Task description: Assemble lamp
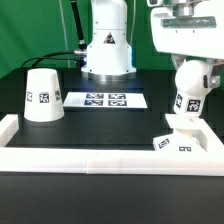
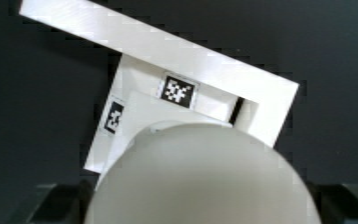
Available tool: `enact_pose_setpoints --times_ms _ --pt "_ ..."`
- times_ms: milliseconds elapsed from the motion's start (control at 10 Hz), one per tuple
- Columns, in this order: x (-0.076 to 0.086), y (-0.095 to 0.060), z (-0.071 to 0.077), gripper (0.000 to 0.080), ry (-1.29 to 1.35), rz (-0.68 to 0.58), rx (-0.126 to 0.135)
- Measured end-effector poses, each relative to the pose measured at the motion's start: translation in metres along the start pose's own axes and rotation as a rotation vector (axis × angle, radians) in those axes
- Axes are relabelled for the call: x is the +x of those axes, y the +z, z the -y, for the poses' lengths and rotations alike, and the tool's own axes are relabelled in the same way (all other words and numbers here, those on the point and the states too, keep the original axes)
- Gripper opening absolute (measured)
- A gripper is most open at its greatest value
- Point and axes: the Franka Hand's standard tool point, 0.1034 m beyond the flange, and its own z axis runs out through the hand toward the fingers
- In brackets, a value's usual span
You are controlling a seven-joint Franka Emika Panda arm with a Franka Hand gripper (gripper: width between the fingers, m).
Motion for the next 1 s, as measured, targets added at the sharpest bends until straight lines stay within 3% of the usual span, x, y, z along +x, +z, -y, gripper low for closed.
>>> enact_pose_setpoints --times_ms 200,300,1000 --pt "-0.0019 0.0003 0.0005 0.0581 -0.013 0.005 0.003" --pt "-0.0019 0.0005 0.0003 0.0677 -0.063 0.005 0.001" --pt "-0.0008 0.001 -0.0008 0.0699 -0.571 0.008 -0.005"
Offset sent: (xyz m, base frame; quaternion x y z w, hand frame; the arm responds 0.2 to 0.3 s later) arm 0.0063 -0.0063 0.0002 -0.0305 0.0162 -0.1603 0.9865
